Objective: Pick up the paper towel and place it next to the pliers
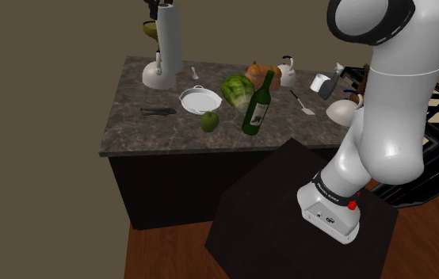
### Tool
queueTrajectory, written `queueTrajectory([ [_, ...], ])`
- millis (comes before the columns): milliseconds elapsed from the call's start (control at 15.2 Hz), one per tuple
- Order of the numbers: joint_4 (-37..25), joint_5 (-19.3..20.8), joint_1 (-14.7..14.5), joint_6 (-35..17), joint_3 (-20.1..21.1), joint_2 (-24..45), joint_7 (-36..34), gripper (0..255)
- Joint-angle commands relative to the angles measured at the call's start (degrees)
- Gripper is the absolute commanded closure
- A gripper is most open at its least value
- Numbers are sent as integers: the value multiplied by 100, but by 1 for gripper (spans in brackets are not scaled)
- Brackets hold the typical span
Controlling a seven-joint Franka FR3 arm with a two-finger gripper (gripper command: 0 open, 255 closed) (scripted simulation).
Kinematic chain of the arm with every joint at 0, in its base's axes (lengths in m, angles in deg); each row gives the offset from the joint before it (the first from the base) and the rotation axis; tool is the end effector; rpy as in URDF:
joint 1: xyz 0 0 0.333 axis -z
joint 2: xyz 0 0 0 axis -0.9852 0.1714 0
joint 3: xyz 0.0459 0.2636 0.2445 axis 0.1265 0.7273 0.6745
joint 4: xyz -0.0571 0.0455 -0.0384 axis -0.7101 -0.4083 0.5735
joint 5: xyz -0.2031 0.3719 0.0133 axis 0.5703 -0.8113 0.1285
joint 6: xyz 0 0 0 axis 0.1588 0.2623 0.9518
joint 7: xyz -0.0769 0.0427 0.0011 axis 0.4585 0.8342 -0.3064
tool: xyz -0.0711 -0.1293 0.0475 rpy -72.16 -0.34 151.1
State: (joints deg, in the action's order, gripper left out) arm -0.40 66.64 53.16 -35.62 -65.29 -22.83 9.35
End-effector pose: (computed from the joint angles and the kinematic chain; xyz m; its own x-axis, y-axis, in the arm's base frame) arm 0.7197 0.2167 0.5878 0.9032 0.3923 0.1745 0.3886 -0.9197 0.0561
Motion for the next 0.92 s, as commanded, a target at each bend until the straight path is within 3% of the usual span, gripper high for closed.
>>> queueTrajectory([
  [0,418,-2,123,-154,-63,-268,223,255],
  [264,1145,1,354,-386,-204,-771,657,255],
  [858,2008,31,295,-1135,-196,-888,650,255],
])
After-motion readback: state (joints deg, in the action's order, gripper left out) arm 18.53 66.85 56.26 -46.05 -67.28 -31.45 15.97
